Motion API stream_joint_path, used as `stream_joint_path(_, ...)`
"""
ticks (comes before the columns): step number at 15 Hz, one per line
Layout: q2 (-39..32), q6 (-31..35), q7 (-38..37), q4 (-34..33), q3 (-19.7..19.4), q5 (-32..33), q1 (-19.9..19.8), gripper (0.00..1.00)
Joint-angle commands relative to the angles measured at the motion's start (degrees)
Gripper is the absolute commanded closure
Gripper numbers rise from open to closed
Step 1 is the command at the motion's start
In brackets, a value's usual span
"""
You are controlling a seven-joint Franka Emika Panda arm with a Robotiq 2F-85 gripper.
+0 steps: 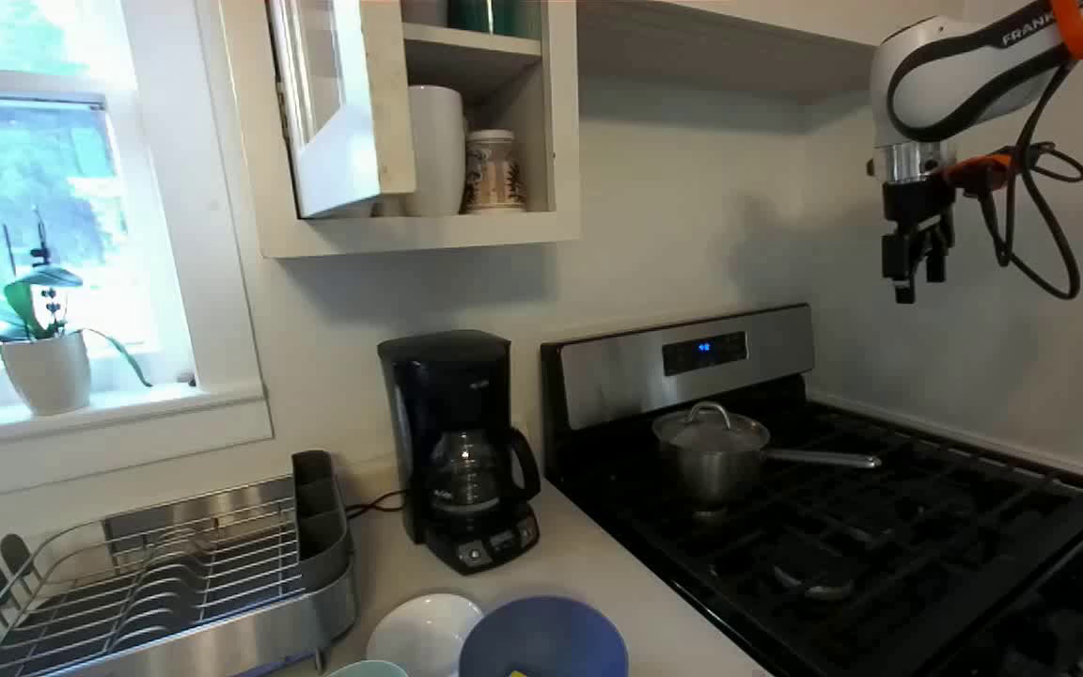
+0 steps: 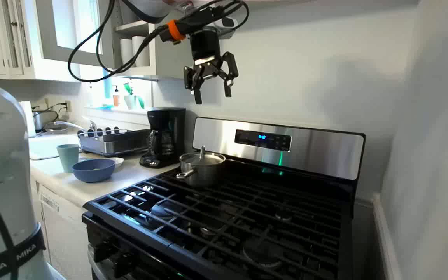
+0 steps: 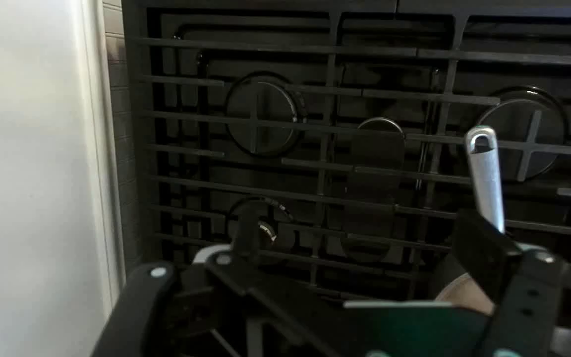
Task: Press a button on the stove
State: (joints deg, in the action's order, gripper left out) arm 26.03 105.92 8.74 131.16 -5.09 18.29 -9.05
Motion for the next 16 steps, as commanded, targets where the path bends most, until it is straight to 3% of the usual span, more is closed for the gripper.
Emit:
stream_joint_path(1, 0.0, -0.3, -0.3, -0.2, -0.7, 0.3, 0.9, 0.00)
stream_joint_path(13, 0.0, -0.3, -0.3, -0.2, -0.7, 0.3, 0.9, 0.00)
stream_joint_path(16, -4.0, 3.5, 2.1, -2.8, -2.6, -1.5, 1.6, 0.00)
